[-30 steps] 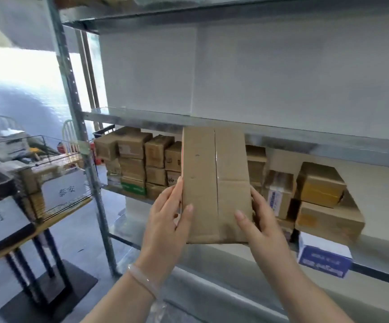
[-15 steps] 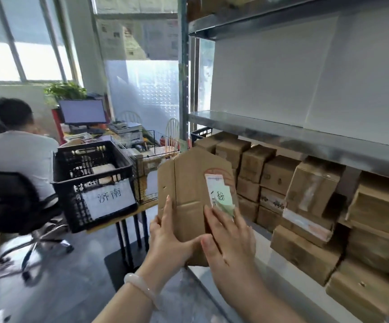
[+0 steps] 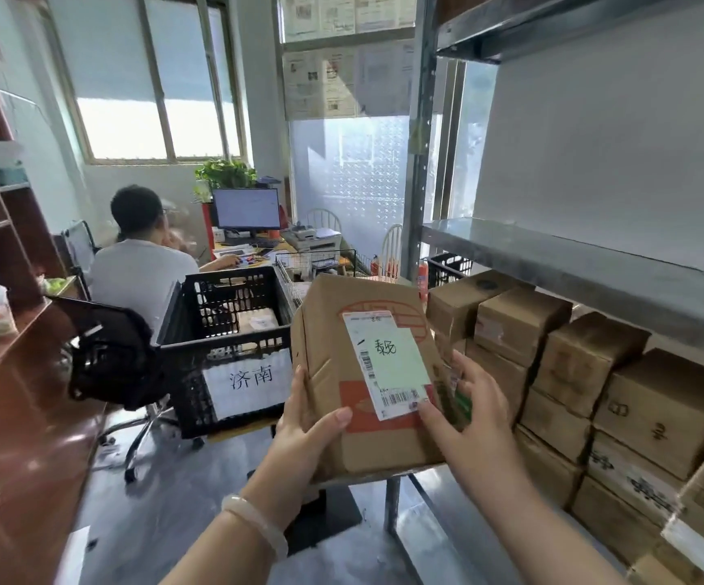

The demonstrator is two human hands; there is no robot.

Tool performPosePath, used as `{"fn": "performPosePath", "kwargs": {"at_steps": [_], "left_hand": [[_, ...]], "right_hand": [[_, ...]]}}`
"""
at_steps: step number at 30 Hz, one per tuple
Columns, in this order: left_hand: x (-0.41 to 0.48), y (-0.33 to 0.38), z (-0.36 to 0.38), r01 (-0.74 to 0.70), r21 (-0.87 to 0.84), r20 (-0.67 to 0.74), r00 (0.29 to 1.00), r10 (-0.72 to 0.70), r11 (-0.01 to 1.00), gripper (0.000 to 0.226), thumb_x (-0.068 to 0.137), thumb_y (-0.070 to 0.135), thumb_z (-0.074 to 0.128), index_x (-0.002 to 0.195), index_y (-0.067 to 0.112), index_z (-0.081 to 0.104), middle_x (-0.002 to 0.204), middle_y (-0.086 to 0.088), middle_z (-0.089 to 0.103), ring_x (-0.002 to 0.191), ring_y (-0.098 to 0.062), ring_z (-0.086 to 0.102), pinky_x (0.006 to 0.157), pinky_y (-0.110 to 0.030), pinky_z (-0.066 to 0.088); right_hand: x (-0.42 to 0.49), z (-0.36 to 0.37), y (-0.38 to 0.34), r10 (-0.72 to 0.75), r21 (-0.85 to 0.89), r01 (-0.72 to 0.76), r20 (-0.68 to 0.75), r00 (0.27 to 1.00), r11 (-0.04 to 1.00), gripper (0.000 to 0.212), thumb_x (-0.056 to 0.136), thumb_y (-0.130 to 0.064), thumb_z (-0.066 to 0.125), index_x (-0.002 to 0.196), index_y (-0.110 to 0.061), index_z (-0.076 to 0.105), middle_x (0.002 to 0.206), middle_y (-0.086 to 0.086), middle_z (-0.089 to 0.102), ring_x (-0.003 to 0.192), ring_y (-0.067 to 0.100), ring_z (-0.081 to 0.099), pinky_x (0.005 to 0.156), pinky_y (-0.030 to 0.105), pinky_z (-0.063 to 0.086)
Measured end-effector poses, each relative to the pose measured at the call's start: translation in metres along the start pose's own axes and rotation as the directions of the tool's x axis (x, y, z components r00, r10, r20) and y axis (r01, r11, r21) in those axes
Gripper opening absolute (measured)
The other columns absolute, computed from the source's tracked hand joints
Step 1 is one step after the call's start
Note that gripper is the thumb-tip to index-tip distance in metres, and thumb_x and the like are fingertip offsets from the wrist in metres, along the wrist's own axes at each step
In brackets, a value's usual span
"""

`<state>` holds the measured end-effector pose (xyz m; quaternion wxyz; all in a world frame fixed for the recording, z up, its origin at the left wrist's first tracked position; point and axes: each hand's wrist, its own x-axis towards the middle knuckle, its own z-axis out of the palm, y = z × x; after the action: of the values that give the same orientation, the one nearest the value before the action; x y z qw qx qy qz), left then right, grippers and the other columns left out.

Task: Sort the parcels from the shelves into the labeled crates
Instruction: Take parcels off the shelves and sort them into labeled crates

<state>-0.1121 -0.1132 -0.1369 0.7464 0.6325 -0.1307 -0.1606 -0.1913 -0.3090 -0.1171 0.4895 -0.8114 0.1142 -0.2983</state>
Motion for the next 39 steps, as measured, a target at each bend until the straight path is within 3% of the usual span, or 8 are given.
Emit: {"fn": "performPosePath", "kwargs": {"at_steps": [3, 6, 16, 22, 25, 30, 35, 39], "left_hand": [[0.021, 0.000, -0.009, 0.004, -0.097, 0.003, 1.000, -0.004, 0.995, 0.118, 0.050, 0.048, 0.090, 0.146, 0.059, 0.021, 0.131, -0.003, 0.065, 0.107, -0.032, 0.069, 0.089, -0.053, 0.056], [0.048, 0.001, -0.024, -0.036, -0.100, -0.002, 0.999, 0.036, 0.994, 0.116, 0.052, 0.049, 0.089, 0.147, 0.055, 0.024, 0.123, 0.005, 0.070, 0.107, -0.029, 0.069, 0.085, -0.045, 0.058], [0.202, 0.028, -0.073, -0.221, 0.062, -0.010, 0.975, 0.222, 0.973, 0.070, 0.083, 0.045, 0.072, 0.144, 0.049, 0.038, 0.144, 0.002, 0.051, 0.122, -0.021, 0.059, 0.089, -0.036, 0.057], [0.309, 0.061, -0.117, -0.287, 0.319, 0.099, 0.958, 0.270, 0.903, 0.063, 0.088, 0.053, 0.061, 0.133, 0.076, 0.021, 0.151, 0.013, 0.038, 0.135, -0.013, 0.042, 0.109, -0.040, 0.040], [0.351, 0.075, -0.147, -0.303, 0.433, 0.073, 0.950, 0.302, 0.849, 0.056, 0.088, 0.061, 0.054, 0.122, 0.085, 0.016, 0.142, 0.023, 0.036, 0.123, 0.002, 0.042, 0.096, -0.027, 0.037], [0.405, 0.058, -0.181, -0.234, 0.393, -0.007, 0.966, 0.257, 0.889, 0.059, 0.084, 0.060, 0.056, 0.136, 0.070, 0.030, 0.148, 0.015, 0.044, 0.131, -0.007, 0.045, 0.110, -0.045, 0.040], [0.452, 0.038, -0.182, -0.175, 0.445, 0.001, 0.981, 0.195, 0.878, 0.056, 0.089, 0.055, 0.057, 0.136, 0.067, 0.031, 0.131, 0.016, 0.049, 0.109, 0.001, 0.049, 0.091, -0.025, 0.045], [0.493, 0.036, -0.170, -0.102, 0.618, -0.083, 0.978, 0.193, 0.780, 0.058, 0.093, 0.054, 0.055, 0.145, 0.056, 0.029, 0.138, 0.017, 0.043, 0.111, 0.008, 0.043, 0.084, -0.003, 0.024]], "right_hand": [[0.033, 0.008, 0.020, 0.281, 0.109, -0.322, 0.283, 0.917, 0.941, 0.093, 0.066, -0.062, 0.076, 0.142, -0.056, 0.024, 0.131, -0.019, 0.044, 0.124, 0.014, 0.051, 0.096, 0.033, 0.042], [0.056, 0.030, 0.032, 0.324, 0.263, -0.471, 0.452, 0.831, 0.842, 0.079, 0.050, -0.065, 0.077, 0.123, -0.053, 0.050, 0.102, -0.020, 0.072, 0.092, 0.009, 0.071, 0.075, 0.032, 0.057], [0.191, 0.118, 0.041, 0.272, 0.418, -0.346, 0.227, 0.935, 0.840, 0.054, 0.076, -0.042, 0.076, 0.126, -0.041, 0.056, 0.108, -0.007, 0.071, 0.094, 0.019, 0.070, 0.071, 0.035, 0.057], [0.284, 0.168, 0.028, 0.244, 0.420, -0.278, 0.134, 0.960, 0.864, 0.037, 0.084, -0.039, 0.072, 0.115, -0.052, 0.057, 0.100, -0.015, 0.073, 0.088, 0.011, 0.071, 0.067, 0.030, 0.053], [0.329, 0.186, 0.029, 0.255, 0.383, -0.267, 0.084, 0.963, 0.884, 0.030, 0.081, -0.048, 0.073, 0.103, -0.061, 0.057, 0.102, -0.016, 0.070, 0.093, 0.012, 0.068, 0.067, 0.032, 0.053], [0.396, 0.211, 0.049, 0.261, 0.316, -0.267, 0.062, 0.963, 0.911, 0.038, 0.083, -0.046, 0.072, 0.117, -0.052, 0.057, 0.108, -0.011, 0.069, 0.099, 0.018, 0.067, 0.076, 0.040, 0.054], [0.457, 0.238, 0.074, 0.279, 0.270, -0.296, 0.100, 0.955, 0.916, 0.050, 0.085, -0.042, 0.072, 0.130, -0.042, 0.051, 0.108, -0.012, 0.066, 0.096, 0.013, 0.064, 0.066, 0.030, 0.050], [0.495, 0.260, 0.104, 0.376, 0.232, -0.416, 0.199, 0.905, 0.879, 0.039, 0.085, -0.037, 0.072, 0.120, -0.039, 0.055, 0.102, -0.006, 0.067, 0.092, 0.020, 0.065, 0.061, 0.031, 0.051]]}}
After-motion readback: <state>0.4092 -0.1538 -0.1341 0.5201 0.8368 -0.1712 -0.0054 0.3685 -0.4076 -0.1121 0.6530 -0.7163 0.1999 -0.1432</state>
